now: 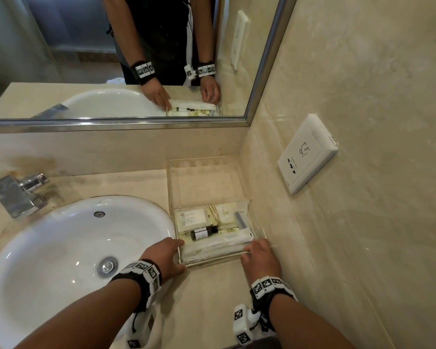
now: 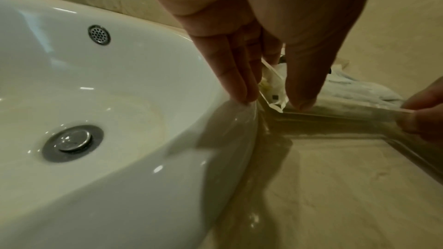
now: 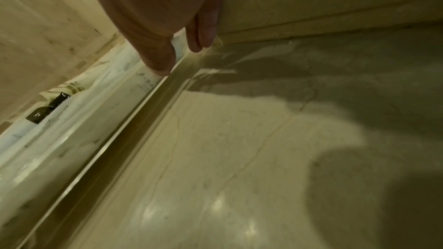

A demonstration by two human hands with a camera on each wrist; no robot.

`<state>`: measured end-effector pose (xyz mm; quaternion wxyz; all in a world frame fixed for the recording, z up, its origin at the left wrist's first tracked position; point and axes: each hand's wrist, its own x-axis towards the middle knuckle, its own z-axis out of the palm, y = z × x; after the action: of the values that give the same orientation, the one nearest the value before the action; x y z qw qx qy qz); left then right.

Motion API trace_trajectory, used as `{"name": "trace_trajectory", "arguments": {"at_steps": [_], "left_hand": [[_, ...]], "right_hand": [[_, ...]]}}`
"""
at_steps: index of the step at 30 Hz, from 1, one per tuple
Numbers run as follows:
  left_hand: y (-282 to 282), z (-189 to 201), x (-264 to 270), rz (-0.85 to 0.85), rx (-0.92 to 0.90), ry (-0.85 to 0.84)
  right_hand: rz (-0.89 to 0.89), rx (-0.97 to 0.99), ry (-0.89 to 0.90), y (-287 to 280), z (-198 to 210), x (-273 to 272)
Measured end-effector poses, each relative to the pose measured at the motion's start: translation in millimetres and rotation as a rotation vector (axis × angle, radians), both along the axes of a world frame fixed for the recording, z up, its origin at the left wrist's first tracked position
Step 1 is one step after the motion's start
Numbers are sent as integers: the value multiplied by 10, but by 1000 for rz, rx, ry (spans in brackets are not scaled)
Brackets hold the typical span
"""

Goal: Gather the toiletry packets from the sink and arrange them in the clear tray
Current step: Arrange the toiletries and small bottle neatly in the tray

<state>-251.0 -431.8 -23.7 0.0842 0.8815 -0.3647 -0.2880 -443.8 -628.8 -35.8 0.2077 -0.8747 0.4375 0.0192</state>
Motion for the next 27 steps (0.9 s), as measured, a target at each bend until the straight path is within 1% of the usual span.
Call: {"name": "trace_trajectory", "arguments": {"at_steps": [5,9,15,21,27], "left_hand": [[-20,7,60,10,-8,-27],[-29,23,63,-4,-8,-31],[-26,32,75,5,-9,-28],[-86,78,132,18,-7,-36],[-152,51,186,46,2,-45]], "right_hand": [[68,5,82,-18,33,61],[15,7,59,12,16,60],[29,-34,-22,-45,32,86],[23,-10,-4,-65,42,181],[39,-32,45,-135,62,293]]}}
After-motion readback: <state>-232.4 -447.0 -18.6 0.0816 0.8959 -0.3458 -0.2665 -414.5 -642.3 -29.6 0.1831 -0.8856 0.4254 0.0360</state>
